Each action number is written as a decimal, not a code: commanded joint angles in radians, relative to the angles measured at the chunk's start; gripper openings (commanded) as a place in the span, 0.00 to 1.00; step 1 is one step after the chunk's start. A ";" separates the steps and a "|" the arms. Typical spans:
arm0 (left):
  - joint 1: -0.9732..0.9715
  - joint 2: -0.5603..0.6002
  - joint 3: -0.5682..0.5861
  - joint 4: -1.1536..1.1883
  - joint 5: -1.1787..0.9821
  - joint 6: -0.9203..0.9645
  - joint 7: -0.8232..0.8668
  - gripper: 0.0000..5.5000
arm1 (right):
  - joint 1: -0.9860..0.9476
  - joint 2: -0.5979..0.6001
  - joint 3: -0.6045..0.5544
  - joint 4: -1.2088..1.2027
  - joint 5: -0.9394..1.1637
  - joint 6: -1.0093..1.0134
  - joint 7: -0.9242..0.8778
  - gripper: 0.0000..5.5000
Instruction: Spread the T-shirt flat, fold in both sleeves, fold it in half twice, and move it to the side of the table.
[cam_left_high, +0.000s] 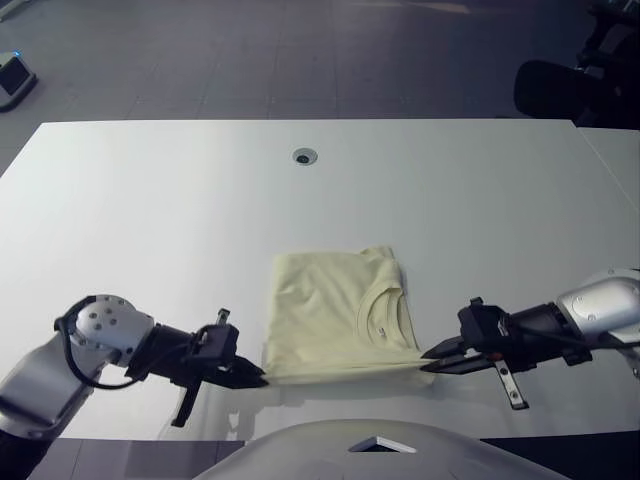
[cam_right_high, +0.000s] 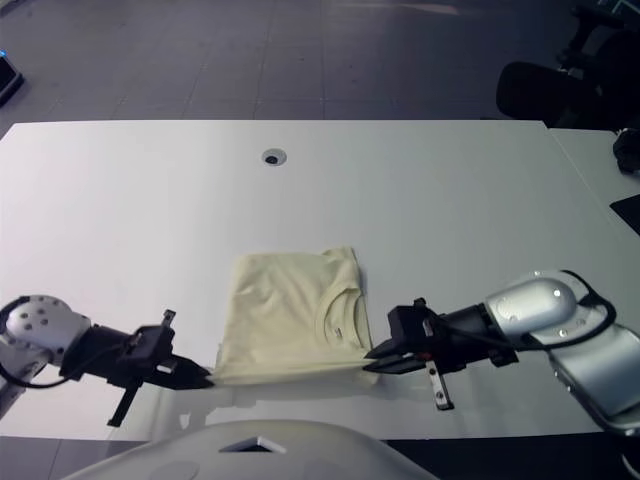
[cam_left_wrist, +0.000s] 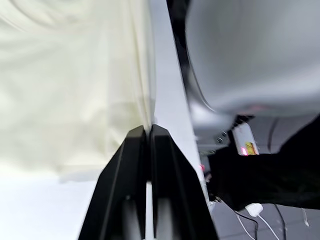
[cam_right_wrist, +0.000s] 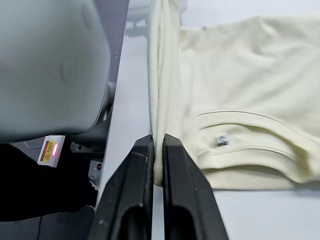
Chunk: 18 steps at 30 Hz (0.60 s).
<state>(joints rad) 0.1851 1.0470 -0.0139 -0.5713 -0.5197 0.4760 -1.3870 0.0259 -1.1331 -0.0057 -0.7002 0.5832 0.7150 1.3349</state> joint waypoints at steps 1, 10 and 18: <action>-0.208 -0.012 -0.034 -0.035 -0.084 0.174 0.073 0.00 | -0.145 0.016 0.065 0.141 0.002 0.017 0.023 0.01; -0.555 -0.091 -0.200 0.204 -0.008 0.246 0.092 0.00 | -0.429 0.128 0.227 0.455 -0.075 -0.002 0.069 0.01; -0.609 -0.115 -0.244 0.389 0.083 0.154 0.064 0.00 | -0.616 0.268 0.337 0.777 -0.226 -0.108 0.092 0.01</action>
<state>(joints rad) -0.3987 0.9349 -0.2464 -0.2169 -0.4700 0.6516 -1.3140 -0.5375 -0.8910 0.3141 0.0044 0.4046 0.6370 1.4259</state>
